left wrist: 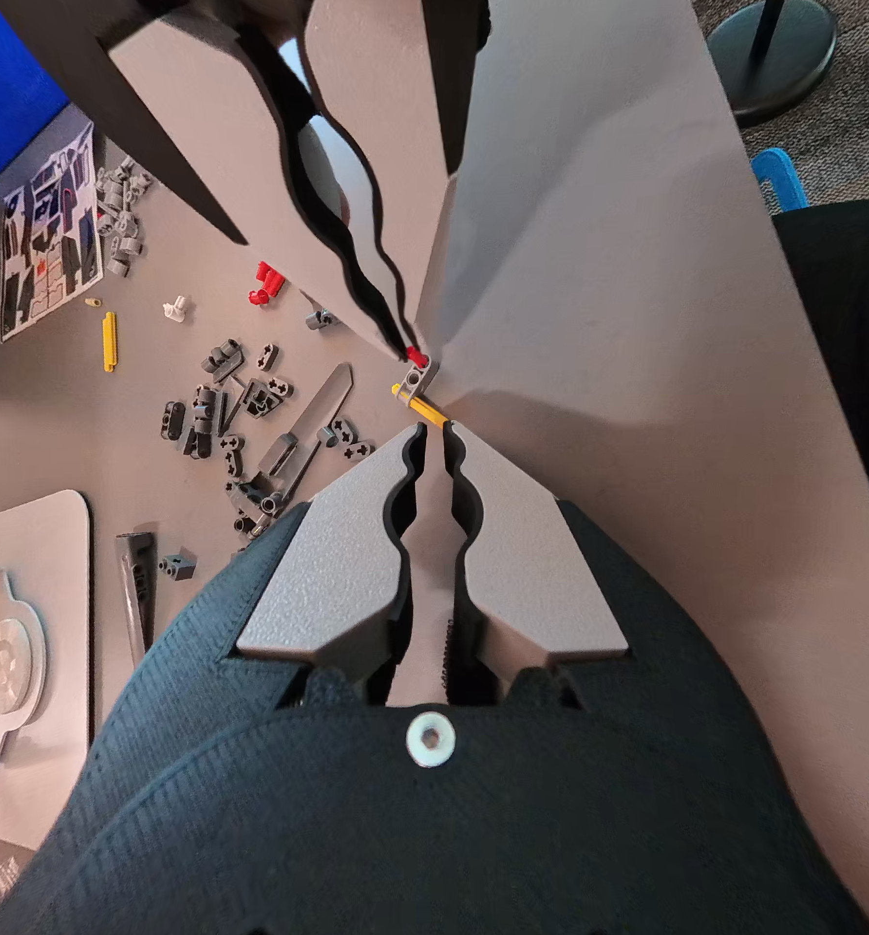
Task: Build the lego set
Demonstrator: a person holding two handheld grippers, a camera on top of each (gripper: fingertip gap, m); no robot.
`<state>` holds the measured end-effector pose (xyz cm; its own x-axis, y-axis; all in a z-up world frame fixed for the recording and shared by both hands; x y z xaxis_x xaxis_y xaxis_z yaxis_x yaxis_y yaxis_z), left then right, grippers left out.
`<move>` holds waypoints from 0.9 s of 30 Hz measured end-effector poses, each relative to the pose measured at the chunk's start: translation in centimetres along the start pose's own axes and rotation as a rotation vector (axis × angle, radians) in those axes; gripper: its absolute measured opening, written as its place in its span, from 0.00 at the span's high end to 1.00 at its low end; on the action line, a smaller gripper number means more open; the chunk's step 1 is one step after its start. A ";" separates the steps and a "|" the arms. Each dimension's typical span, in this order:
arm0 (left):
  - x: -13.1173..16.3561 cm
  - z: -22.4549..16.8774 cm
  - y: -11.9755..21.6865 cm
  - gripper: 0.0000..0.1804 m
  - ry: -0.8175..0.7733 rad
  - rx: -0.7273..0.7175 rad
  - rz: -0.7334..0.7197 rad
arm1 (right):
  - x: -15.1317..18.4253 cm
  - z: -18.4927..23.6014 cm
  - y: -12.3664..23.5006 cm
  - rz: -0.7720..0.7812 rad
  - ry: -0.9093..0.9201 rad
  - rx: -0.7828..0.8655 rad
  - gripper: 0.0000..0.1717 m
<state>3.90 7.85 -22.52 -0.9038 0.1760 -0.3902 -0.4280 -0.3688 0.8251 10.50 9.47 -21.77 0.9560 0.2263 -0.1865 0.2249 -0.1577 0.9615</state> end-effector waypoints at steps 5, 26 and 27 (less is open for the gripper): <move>0.2 -0.2 -0.2 0.97 0.000 0.007 0.002 | -0.1 0.0 -0.1 0.019 0.017 0.003 0.99; 0.3 -0.4 -0.9 0.97 0.014 -0.048 0.019 | -0.6 0.3 0.0 0.170 0.169 0.072 0.99; 0.3 -0.4 -0.9 0.97 0.011 -0.049 0.015 | -0.6 0.3 0.0 0.173 0.172 0.071 0.99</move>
<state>4.06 7.90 -23.56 -0.9101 0.1601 -0.3822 -0.4133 -0.4159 0.8101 10.00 9.10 -21.71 0.9367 0.3494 0.0223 0.0793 -0.2737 0.9585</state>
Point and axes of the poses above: each gripper's, where its closed fingertips meet, y back along the fingers, x out of its underside, z = x × y across the jaws, the point moved 4 cm from there along y, back along the fingers, and after that the axes turned 14 degrees about z, right-handed, at the moved point
